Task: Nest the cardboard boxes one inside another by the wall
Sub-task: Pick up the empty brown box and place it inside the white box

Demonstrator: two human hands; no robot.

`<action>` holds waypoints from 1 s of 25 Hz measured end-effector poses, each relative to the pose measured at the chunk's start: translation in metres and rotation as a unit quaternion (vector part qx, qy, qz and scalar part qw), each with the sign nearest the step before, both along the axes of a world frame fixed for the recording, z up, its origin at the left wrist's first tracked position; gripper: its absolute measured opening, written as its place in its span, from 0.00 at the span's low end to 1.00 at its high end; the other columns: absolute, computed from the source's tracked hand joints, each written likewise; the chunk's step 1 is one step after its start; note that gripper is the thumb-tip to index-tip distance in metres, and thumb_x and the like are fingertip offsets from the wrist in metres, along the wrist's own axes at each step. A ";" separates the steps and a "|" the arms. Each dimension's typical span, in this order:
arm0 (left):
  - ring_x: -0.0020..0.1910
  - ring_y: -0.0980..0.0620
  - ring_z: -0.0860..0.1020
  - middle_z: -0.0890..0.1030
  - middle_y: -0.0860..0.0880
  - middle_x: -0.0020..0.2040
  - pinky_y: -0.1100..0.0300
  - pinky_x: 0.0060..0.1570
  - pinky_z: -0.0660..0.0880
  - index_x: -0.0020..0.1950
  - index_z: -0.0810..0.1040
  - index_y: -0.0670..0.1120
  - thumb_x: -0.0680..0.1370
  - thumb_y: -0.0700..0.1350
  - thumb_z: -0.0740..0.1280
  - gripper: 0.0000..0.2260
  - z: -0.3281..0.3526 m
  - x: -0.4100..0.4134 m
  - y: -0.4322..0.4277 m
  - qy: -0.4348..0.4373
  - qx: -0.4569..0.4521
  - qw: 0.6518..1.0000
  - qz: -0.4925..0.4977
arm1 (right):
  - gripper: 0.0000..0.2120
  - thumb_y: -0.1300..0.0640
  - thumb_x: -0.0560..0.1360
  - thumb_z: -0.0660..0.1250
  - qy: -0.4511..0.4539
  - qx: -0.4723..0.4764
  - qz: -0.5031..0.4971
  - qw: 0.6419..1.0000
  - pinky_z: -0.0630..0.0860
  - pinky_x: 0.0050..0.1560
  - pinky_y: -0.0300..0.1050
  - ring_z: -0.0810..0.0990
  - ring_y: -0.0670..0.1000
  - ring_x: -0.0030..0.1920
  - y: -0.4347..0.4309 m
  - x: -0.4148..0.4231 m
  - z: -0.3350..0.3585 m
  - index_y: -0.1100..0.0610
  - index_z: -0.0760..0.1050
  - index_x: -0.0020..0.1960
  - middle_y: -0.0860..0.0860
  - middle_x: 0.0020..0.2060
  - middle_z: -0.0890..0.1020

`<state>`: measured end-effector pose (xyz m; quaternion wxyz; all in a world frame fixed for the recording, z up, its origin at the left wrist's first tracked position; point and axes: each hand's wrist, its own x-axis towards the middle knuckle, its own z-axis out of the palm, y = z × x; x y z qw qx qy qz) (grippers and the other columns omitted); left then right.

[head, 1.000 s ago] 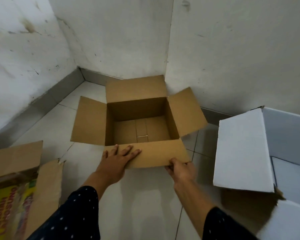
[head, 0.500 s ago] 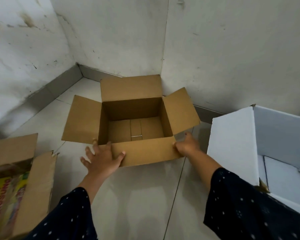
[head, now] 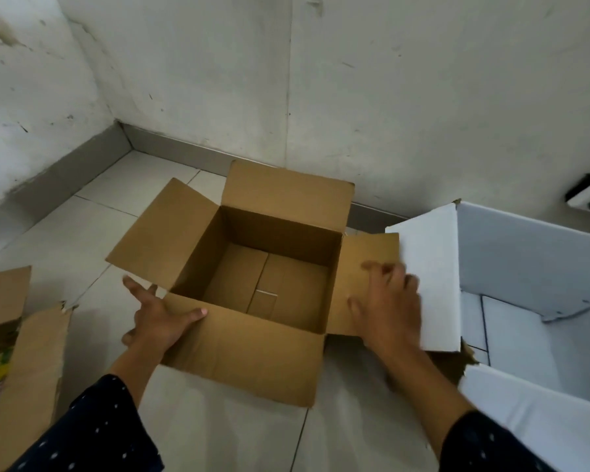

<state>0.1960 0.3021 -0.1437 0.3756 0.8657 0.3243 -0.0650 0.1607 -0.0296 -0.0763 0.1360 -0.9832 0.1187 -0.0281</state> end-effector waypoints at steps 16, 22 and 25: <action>0.72 0.38 0.64 0.65 0.42 0.74 0.41 0.68 0.62 0.76 0.56 0.52 0.79 0.62 0.51 0.28 0.036 0.018 -0.078 -0.047 -0.103 0.993 -0.028 | 0.29 0.55 0.77 0.66 0.131 0.036 0.016 0.991 0.76 0.58 0.53 0.76 0.60 0.60 -0.051 0.050 0.035 0.55 0.58 0.74 0.60 0.66 0.70; 0.71 0.38 0.65 0.65 0.42 0.74 0.39 0.67 0.65 0.77 0.53 0.48 0.77 0.61 0.58 0.32 0.073 -0.009 -0.070 -0.057 0.032 0.996 -0.062 | 0.35 0.46 0.75 0.67 0.029 -0.064 0.162 0.984 0.59 0.72 0.58 0.53 0.62 0.76 -0.024 0.036 0.067 0.51 0.56 0.76 0.57 0.78 0.51; 0.71 0.39 0.64 0.66 0.44 0.73 0.42 0.66 0.64 0.76 0.56 0.49 0.77 0.60 0.58 0.31 0.091 -0.050 -0.031 -0.061 0.103 0.990 -0.080 | 0.32 0.47 0.76 0.65 0.047 -0.043 0.287 0.956 0.62 0.71 0.57 0.58 0.59 0.75 0.044 0.012 0.077 0.49 0.56 0.76 0.55 0.77 0.56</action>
